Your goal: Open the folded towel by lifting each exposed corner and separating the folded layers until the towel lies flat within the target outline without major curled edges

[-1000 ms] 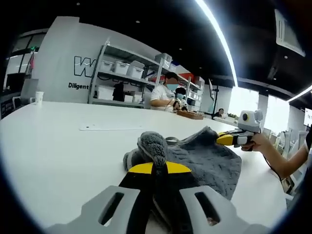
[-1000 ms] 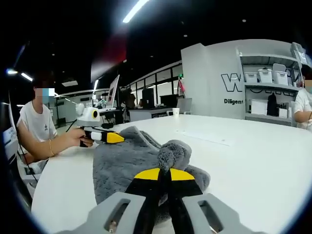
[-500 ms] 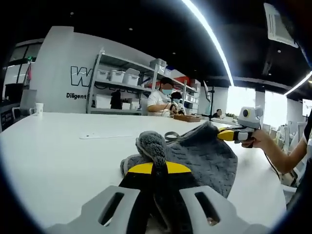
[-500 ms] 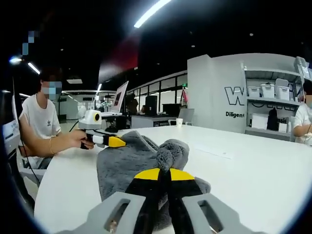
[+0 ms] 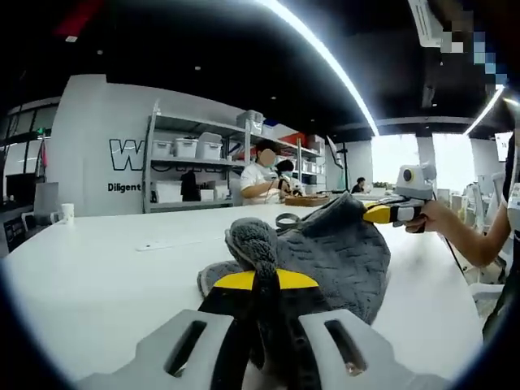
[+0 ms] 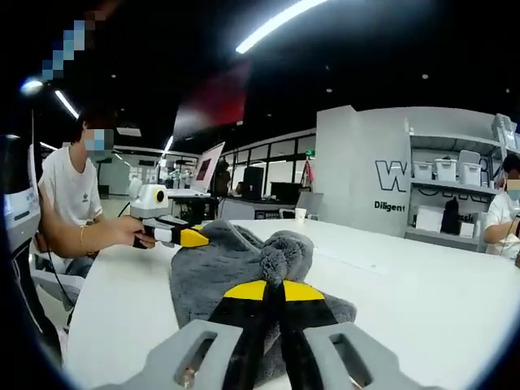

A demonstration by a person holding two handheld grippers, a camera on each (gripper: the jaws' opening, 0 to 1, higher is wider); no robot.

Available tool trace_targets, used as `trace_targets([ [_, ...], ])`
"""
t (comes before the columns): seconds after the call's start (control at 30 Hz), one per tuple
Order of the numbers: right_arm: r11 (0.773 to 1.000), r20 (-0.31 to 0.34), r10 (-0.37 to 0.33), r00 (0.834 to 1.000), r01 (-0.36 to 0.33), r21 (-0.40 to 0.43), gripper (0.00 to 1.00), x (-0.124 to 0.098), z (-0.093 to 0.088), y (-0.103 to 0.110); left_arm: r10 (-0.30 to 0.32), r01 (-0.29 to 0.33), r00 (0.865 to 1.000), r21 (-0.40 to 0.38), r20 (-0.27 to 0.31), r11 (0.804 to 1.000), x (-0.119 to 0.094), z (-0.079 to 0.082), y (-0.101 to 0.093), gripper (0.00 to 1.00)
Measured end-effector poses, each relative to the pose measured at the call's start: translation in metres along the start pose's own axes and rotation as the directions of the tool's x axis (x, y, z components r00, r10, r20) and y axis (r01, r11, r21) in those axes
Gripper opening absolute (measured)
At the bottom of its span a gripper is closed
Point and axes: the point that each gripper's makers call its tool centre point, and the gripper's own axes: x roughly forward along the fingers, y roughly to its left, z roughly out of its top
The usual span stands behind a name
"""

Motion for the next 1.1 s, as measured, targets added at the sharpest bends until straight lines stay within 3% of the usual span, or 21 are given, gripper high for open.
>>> trace_targets([
  [0.23, 1.000, 0.006, -0.004, 1.000, 0.004, 0.007, 0.00, -0.009, -0.001, 0.009, -0.009, 0.008, 1.000, 0.008, 0.015, 1.000, -0.011, 0.002, -0.010, 0.06],
  [1.1, 0.996, 0.019, -0.012, 1.000, 0.010, 0.084, 0.00, -0.037, -0.018, 0.038, -0.009, 0.008, 1.000, -0.035, -0.009, 0.999, -0.051, -0.017, -0.038, 0.06],
])
